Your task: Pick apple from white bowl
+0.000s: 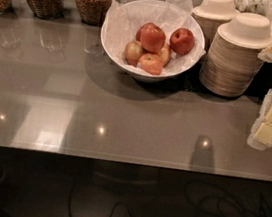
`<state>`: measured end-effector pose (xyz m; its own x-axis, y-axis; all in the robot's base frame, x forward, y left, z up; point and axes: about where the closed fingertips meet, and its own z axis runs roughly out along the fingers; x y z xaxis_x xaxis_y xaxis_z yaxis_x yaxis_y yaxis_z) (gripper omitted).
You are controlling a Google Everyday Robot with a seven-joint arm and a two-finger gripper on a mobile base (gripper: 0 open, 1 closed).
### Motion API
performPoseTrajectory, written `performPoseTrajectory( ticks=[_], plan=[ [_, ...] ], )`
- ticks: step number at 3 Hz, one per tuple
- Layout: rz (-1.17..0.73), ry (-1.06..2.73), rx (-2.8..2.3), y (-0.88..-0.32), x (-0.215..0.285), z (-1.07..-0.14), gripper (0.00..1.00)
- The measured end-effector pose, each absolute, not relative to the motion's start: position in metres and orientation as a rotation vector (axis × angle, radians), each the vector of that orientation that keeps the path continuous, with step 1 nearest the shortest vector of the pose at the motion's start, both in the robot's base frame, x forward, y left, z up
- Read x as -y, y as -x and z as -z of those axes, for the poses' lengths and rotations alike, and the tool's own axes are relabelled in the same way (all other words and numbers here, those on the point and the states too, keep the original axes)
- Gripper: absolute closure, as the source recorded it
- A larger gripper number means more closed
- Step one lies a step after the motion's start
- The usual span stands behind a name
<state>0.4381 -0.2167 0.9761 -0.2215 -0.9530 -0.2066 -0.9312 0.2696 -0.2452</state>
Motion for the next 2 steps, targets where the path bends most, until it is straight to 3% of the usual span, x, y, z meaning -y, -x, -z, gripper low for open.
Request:
performPoseTrajectory(
  ticks=[2],
  plan=[
    [0.038,1.626,-2.218,-0.4473,0.2137,-0.9687,0.0]
  ],
)
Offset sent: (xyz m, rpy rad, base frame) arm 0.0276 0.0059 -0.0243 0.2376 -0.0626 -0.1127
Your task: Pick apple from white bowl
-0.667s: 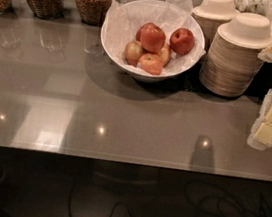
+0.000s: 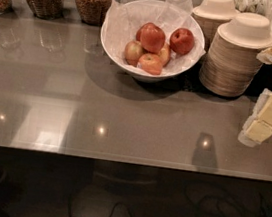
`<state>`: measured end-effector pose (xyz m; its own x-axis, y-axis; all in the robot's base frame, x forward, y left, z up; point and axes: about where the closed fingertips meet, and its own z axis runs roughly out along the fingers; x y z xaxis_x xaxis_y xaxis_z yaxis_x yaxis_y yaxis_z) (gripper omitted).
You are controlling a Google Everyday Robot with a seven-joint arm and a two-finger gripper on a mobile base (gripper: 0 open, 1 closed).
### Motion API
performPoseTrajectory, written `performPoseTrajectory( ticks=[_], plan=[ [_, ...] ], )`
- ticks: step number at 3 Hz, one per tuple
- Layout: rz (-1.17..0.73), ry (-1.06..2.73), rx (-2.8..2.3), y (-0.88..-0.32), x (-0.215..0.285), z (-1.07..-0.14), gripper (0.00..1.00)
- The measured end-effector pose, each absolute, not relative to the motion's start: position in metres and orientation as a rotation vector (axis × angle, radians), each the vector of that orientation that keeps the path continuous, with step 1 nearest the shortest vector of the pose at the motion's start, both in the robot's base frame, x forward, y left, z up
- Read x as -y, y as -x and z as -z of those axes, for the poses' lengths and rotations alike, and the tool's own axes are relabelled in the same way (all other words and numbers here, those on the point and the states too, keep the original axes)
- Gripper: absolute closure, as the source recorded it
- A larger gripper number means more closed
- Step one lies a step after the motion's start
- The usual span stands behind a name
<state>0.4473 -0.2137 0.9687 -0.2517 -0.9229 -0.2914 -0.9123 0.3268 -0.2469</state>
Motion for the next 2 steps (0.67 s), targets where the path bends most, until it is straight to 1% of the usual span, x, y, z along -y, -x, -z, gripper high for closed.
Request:
performPoseTrajectory(
  ticks=[1,2],
  plan=[
    [-0.052,1.475,-2.185,-0.467,0.206,-0.953,0.0],
    [-0.103,1.317,-2.096,-0.507,0.191,-0.951,0.0]
  ],
)
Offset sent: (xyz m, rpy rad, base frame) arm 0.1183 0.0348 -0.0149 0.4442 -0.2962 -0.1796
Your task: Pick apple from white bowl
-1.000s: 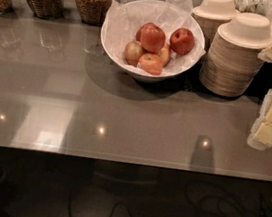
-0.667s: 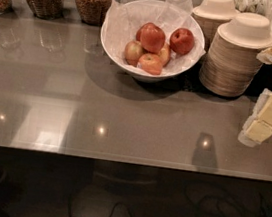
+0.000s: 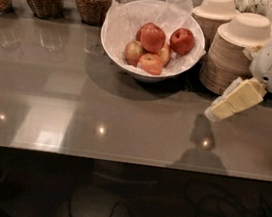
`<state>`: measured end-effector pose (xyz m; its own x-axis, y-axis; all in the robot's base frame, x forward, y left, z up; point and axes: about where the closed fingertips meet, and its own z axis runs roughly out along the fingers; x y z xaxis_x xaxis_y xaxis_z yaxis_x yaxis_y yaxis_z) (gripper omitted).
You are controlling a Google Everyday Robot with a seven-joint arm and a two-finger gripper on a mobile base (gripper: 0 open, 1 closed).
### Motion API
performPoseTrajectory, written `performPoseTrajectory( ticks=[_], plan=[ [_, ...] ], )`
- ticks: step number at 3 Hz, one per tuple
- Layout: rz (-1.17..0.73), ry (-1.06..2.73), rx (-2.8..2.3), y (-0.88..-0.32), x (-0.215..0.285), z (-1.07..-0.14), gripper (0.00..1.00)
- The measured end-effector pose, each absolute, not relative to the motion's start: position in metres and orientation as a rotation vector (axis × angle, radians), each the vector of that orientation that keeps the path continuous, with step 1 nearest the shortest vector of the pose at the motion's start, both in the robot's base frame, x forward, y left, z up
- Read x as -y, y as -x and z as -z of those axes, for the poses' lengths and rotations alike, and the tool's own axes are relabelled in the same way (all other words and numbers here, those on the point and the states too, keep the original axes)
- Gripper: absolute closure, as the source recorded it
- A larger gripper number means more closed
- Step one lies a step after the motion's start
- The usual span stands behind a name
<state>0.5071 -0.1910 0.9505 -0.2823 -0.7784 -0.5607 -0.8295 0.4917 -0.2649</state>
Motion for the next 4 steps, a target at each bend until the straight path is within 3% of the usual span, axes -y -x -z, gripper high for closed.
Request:
performPoseTrajectory(
  ticks=[4],
  plan=[
    [-0.129,1.272,-1.812,-0.663,0.097,-0.966,0.0]
  ],
)
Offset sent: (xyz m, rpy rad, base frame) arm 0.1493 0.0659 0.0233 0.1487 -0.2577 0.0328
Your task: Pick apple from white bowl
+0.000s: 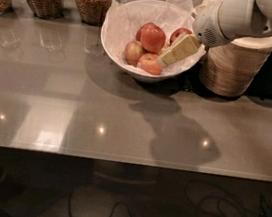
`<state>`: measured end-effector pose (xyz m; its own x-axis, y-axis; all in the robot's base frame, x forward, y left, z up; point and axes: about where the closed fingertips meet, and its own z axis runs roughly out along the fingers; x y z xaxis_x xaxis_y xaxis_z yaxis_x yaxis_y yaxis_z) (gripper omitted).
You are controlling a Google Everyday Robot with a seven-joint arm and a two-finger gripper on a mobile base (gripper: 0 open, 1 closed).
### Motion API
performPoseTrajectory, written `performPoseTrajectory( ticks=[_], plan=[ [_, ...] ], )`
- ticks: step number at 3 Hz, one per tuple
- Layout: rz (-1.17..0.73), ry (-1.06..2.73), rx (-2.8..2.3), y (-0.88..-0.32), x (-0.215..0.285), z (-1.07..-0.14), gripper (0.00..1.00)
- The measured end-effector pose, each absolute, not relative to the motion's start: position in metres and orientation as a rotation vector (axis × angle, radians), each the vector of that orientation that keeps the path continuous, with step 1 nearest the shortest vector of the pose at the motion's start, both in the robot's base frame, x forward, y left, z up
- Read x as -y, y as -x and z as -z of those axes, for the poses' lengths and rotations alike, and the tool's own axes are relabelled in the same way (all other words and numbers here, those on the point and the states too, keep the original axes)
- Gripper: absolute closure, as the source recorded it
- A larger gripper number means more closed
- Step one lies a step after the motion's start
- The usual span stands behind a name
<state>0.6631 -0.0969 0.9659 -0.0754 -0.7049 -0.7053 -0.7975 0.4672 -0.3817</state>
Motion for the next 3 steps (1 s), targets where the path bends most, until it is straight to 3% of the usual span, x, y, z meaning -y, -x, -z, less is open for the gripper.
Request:
performPoseTrajectory(
  ticks=[3],
  plan=[
    [-0.187,1.286,-1.813,-0.718,0.045,-0.943,0.0]
  ],
)
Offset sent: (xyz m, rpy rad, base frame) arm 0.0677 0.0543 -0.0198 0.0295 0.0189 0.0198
